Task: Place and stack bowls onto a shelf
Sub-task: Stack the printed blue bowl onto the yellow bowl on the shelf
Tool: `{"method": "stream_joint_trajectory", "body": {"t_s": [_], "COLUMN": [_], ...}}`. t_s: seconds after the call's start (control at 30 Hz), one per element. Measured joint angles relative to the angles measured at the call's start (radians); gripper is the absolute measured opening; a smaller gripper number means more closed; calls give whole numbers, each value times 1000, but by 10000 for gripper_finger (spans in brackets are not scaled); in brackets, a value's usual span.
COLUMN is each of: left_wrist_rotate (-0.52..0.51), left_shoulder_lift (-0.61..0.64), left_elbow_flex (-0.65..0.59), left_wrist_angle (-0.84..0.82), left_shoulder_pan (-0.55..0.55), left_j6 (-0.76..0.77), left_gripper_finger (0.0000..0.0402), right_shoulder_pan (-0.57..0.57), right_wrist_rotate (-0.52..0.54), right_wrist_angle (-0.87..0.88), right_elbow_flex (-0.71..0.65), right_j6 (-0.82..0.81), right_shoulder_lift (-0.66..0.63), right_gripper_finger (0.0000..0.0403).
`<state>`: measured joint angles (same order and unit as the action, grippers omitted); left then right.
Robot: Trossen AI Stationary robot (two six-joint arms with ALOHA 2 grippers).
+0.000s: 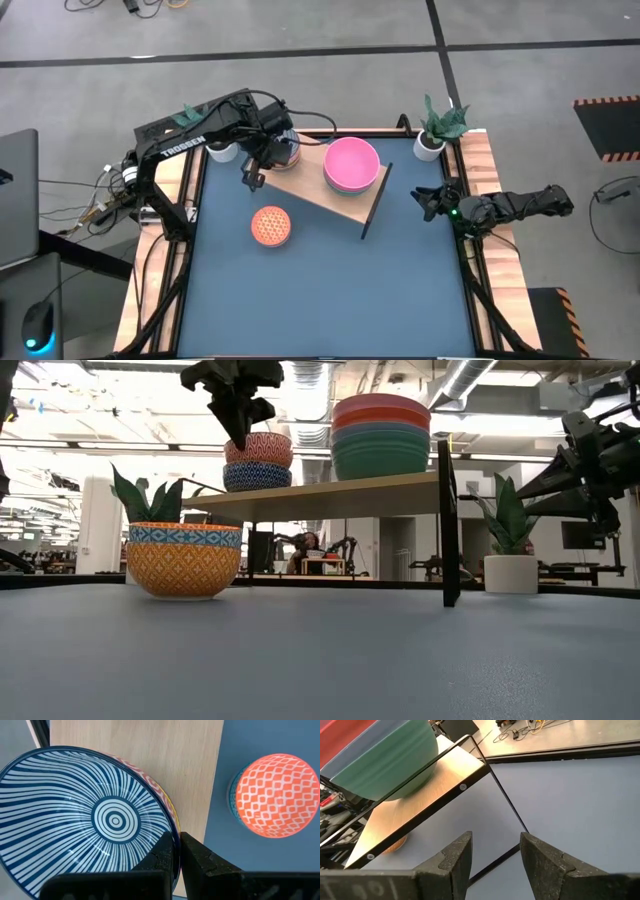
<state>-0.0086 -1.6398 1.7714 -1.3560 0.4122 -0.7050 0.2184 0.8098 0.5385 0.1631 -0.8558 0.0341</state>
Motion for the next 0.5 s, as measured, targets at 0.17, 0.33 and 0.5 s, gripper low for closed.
{"method": "stream_joint_trajectory", "body": {"t_s": [0.17,0.33,0.5], "left_wrist_rotate": [-3,-30,-49], "left_shoulder_lift": [-8,-49,-60], "left_elbow_flex": [0,0,2], "left_wrist_angle": [-1,-29,-11], "left_shoulder_pan": [0,0,0], "left_j6": [-6,-16,-12], "left_gripper_finger": [0,0,0], "right_shoulder_pan": [0,0,0], "right_wrist_rotate": [0,0,-2], "right_wrist_angle": [0,0,0], "right_elbow_flex": [0,0,0], "right_j6": [0,0,-1], "right_shoulder_lift": [0,0,0], "right_gripper_finger": [191,191,191]}}
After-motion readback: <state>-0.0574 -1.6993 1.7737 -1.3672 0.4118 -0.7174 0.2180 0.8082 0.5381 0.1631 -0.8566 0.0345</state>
